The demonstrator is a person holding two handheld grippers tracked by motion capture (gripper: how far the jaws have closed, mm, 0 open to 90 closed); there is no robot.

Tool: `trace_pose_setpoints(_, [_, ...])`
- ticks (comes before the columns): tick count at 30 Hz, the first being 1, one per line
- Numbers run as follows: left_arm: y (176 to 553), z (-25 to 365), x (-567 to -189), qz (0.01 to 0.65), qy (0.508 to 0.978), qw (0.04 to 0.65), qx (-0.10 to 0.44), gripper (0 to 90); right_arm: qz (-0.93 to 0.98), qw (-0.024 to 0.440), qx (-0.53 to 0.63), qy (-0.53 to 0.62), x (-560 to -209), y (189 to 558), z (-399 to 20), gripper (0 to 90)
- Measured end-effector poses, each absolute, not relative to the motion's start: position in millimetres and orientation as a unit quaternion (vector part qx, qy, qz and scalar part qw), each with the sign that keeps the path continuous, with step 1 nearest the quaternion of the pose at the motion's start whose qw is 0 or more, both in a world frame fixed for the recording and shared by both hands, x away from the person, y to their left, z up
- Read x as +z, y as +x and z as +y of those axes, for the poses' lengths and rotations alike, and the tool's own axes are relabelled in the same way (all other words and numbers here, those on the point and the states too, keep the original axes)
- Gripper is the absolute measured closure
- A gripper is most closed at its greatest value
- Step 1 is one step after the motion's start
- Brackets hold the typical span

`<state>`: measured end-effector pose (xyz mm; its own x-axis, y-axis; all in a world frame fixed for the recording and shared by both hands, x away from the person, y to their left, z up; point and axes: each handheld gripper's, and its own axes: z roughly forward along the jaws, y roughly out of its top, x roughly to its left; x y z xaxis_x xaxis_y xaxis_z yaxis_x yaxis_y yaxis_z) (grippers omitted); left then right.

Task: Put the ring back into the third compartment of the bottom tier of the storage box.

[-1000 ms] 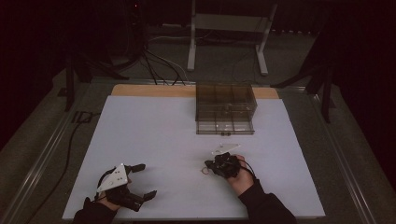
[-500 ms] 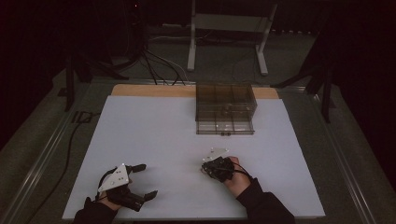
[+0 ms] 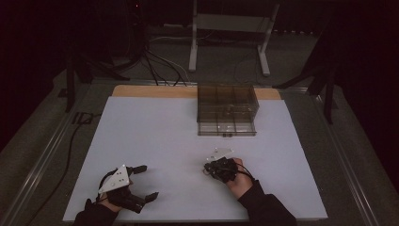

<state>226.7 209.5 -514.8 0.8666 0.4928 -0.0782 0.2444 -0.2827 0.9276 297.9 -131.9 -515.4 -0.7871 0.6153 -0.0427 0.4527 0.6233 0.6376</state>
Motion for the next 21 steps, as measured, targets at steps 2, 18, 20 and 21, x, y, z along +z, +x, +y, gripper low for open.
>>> trace_pose_setpoints(2, [227, 210, -514, 0.233, 0.791, 0.555, 0.112, 0.6, 0.888, 0.129, 0.321, 0.303, -514, 299, -133, 87.9])
trace_pose_setpoints(18, [227, 209, -514, 0.232, 0.792, 0.553, 0.113, 0.5, 0.878, 0.126, 0.346, 0.307, -501, 297, -138, 87.9])
trace_pose_setpoints(20, [227, 209, -514, 0.233, 0.791, 0.554, 0.113, 0.6, 0.877, 0.124, 0.349, 0.307, -499, 296, -138, 87.9])
trace_pose_setpoints(21, [227, 209, -515, 0.233, 0.792, 0.553, 0.113, 0.6, 0.876, 0.124, 0.351, 0.306, -498, 296, -138, 87.9])
